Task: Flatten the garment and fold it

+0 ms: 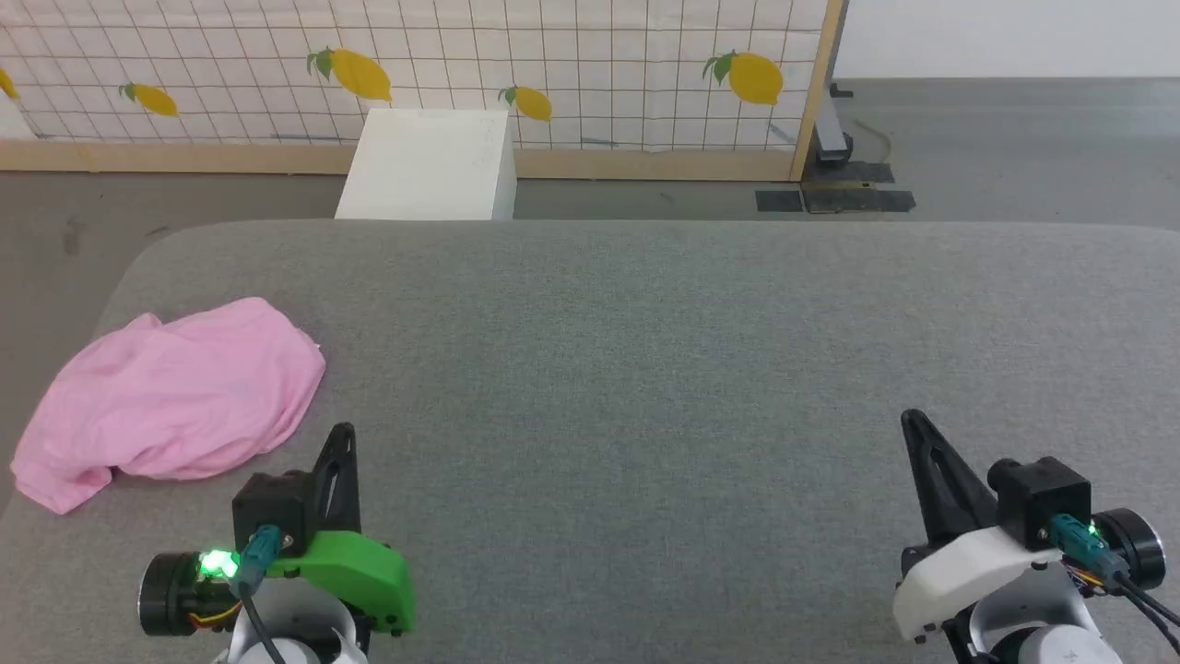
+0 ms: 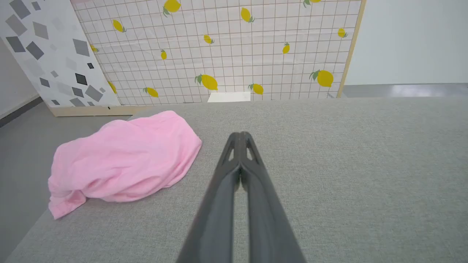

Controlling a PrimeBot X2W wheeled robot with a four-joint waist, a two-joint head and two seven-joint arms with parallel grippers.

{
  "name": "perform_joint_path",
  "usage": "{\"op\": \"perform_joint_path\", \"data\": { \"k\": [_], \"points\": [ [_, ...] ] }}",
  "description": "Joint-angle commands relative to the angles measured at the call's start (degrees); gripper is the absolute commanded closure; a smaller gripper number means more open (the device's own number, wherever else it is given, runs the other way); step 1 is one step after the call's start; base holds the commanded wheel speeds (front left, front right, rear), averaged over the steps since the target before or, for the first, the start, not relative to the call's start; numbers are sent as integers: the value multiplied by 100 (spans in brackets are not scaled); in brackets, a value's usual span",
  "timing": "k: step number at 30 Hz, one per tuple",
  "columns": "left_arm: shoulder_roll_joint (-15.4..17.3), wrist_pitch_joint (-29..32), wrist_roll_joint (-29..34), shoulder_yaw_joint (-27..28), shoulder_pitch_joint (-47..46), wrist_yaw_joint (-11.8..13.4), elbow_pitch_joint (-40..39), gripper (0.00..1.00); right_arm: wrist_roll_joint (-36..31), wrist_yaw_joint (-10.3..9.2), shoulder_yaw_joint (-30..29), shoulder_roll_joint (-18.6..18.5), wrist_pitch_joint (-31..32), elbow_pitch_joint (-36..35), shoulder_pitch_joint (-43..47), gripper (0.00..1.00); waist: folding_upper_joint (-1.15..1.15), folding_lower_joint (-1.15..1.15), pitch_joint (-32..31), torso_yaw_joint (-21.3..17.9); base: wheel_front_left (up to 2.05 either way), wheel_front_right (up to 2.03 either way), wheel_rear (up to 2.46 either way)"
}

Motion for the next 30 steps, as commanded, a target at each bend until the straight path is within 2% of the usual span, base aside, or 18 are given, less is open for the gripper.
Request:
{"op": "perform_joint_path", "data": {
  "k": [1, 30],
  "points": [
    [-24, 8, 60, 21, 0, 39, -15, 100, -35, -9, 8, 13, 1, -32, -89, 100, 0, 0, 0, 0, 0, 0, 0],
    [-24, 8, 60, 21, 0, 39, -15, 100, -35, -9, 8, 13, 1, -32, -89, 100, 0, 0, 0, 0, 0, 0, 0]
  ]
}}
